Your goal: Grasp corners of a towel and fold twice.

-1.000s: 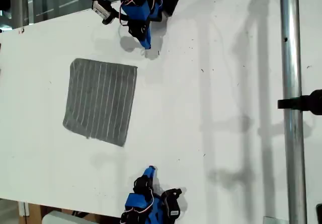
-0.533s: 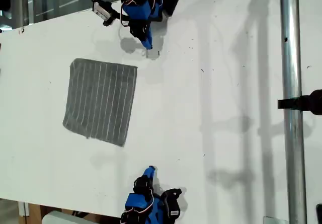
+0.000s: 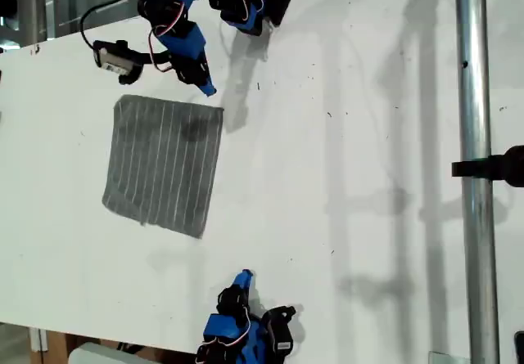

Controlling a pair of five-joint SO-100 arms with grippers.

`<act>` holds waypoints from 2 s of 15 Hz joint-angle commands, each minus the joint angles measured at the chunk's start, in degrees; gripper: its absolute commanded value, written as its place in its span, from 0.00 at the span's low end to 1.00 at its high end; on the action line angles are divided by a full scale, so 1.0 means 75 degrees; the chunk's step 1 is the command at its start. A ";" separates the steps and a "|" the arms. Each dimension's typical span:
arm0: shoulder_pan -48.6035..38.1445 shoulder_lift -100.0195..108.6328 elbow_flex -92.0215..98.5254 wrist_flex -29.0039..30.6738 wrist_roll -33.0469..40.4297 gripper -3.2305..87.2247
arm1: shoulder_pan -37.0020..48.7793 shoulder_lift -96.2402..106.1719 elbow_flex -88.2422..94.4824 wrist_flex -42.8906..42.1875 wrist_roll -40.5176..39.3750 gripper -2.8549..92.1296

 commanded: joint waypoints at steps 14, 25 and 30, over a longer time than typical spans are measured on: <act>0.0000 0.0047 0.0012 0.0000 -0.0070 0.01 | 0.2203 -0.4688 -0.0621 -0.2660 -0.5145 0.42; 0.0012 0.0047 0.0012 0.0000 -0.0141 0.01 | 0.2848 -0.6855 -0.1102 -0.3645 -0.5437 0.38; 0.0023 0.0047 0.0012 -0.0012 -0.0293 0.01 | 0.2566 -0.7207 -0.1512 -0.3375 -0.5285 0.03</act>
